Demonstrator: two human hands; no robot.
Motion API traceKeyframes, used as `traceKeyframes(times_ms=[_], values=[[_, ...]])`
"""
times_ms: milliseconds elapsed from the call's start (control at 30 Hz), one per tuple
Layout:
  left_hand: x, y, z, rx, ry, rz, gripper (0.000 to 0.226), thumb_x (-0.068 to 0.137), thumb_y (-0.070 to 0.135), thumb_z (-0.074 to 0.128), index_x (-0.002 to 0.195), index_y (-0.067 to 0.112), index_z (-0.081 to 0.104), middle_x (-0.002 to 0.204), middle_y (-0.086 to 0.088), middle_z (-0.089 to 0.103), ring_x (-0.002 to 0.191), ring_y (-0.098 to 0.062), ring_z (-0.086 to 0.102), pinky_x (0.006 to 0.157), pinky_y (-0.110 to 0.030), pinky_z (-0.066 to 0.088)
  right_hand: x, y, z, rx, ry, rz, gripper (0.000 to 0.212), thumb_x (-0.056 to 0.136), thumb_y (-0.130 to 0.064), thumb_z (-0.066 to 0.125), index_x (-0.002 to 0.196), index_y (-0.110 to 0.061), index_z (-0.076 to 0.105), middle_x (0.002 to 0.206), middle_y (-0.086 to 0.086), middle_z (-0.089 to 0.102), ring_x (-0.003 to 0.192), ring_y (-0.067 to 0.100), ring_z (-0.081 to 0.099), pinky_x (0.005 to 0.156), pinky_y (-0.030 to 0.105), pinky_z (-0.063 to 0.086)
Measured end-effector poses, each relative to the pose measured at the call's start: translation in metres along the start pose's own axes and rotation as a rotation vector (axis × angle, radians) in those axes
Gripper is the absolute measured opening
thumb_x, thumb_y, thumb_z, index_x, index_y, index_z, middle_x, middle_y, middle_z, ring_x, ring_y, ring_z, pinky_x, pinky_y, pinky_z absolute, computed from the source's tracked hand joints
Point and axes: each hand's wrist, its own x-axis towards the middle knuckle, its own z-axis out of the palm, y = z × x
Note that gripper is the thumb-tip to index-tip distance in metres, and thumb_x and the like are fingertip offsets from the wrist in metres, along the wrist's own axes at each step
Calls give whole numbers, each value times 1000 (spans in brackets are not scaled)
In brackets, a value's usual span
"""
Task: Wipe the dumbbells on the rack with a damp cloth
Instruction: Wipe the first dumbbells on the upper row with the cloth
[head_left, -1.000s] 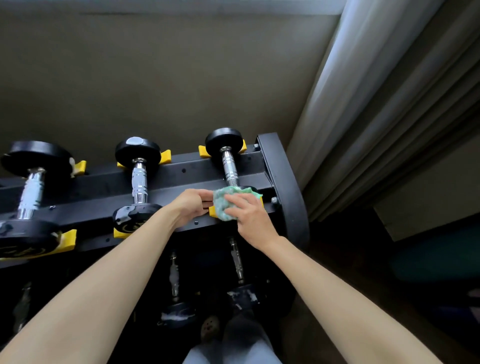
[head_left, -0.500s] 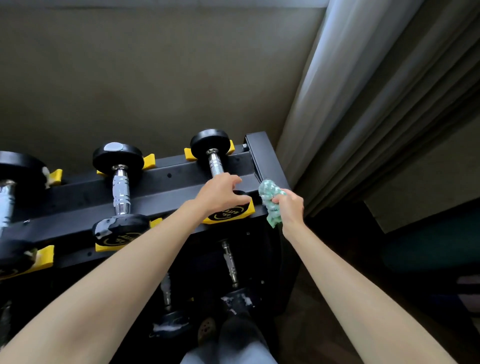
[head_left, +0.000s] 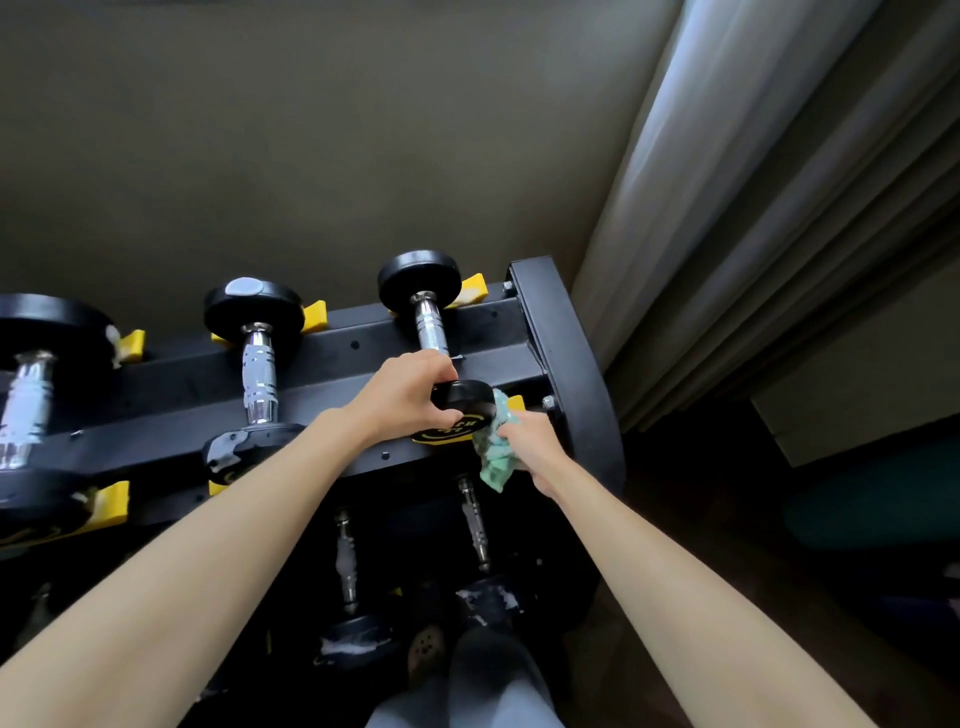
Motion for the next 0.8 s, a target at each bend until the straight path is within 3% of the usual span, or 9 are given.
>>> traceKeyframes(times_ms=[133,233,333,400,500,633,700,800], values=[[1,-1,0,-19,28,-1,33,73,25,74,98,7,62,95,-4,61,89,-23,56,69,-28,36,-7,5,-6,-203,-125,99,23,79,8,46,73,-11,58,70,6,53,61,20,53,59,27,44],[2,-2,-1,-28,30,-1,33,72,26,76,97,8,63,95,-3,62,89,-23,57,69,-28,35,-11,5,-14,-339,-165,214,23,75,-1,52,94,-9,62,84,6,54,77,23,54,67,30,45],[4,-2,-1,-34,25,-6,34,72,27,76,97,8,63,95,-2,63,90,-22,58,71,-29,39,-14,-2,-29,-240,-32,243,27,65,-9,53,92,-7,52,92,8,47,71,20,45,57,27,36],[5,1,1,-41,26,-17,35,72,27,76,99,8,64,98,-3,64,92,-22,58,75,-29,42,-10,-10,-42,-160,29,208,30,66,-9,53,96,-6,51,96,10,49,76,24,48,57,26,34],[10,8,6,-73,4,-36,39,76,30,75,108,10,65,105,-2,64,99,-21,58,82,-31,43,-2,-33,-54,-22,114,120,7,75,-2,50,80,-8,50,79,6,48,66,21,44,56,26,31],[29,16,6,-89,-83,-68,31,78,33,72,102,14,69,97,3,67,94,-15,59,77,-26,43,17,-66,-56,44,161,34,10,77,-2,51,72,-11,52,73,7,49,62,22,46,55,29,34],[35,15,2,-194,-105,-149,22,79,32,71,94,16,72,87,7,69,84,-8,61,75,-20,46,24,-82,-53,43,145,15,13,81,-1,50,76,-11,57,75,6,54,65,20,52,57,29,40],[38,8,-2,-659,-64,-385,20,85,26,65,78,9,73,72,0,70,68,-7,63,68,-17,51,42,-99,-42,56,107,-27,23,85,0,49,99,-8,65,84,6,59,74,20,57,62,30,46]])
